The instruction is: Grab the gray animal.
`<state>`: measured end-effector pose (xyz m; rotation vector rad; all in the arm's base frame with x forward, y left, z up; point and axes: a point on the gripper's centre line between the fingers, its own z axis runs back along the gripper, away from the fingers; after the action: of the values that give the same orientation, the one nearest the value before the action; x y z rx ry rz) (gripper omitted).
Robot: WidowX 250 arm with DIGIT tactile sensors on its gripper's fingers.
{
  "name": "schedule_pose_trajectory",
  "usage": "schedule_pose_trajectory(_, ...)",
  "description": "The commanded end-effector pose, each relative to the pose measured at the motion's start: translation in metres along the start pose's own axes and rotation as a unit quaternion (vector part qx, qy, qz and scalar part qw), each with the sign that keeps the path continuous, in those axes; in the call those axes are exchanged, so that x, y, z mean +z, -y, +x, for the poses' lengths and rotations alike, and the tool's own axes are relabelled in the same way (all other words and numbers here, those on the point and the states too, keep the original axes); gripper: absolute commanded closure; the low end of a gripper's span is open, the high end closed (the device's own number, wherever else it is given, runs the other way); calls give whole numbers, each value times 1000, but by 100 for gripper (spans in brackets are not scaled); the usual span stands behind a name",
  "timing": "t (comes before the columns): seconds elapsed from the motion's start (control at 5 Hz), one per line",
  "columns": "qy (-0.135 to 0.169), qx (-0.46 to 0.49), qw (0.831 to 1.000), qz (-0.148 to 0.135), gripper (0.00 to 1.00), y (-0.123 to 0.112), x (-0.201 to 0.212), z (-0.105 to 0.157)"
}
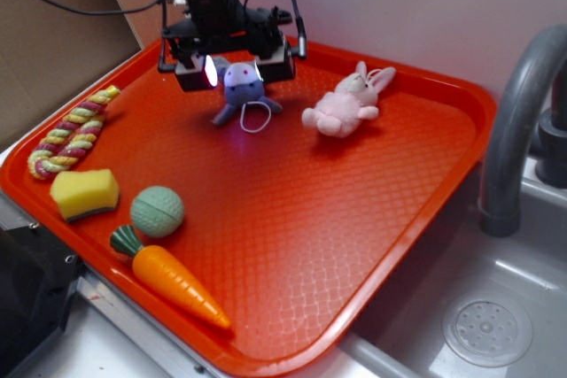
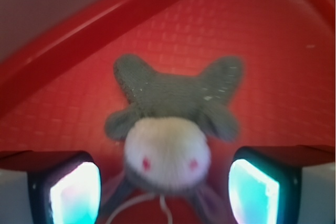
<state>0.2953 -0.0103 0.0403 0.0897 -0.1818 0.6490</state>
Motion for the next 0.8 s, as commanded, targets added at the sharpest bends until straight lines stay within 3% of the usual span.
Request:
schedule_pose_trajectory(0.0,-11,22,999,-28,100,-17,-21,26)
schedule_pose_trajectory(0.2,-23,-34,999,-23,100,-23,-11,21)
schedule_pose_trajectory(0.4,-22,-150,988,-2,100,-24,37,8)
schedule_pose_trajectory(0.6,-33,-252,967,-6,100,-26,91,-6)
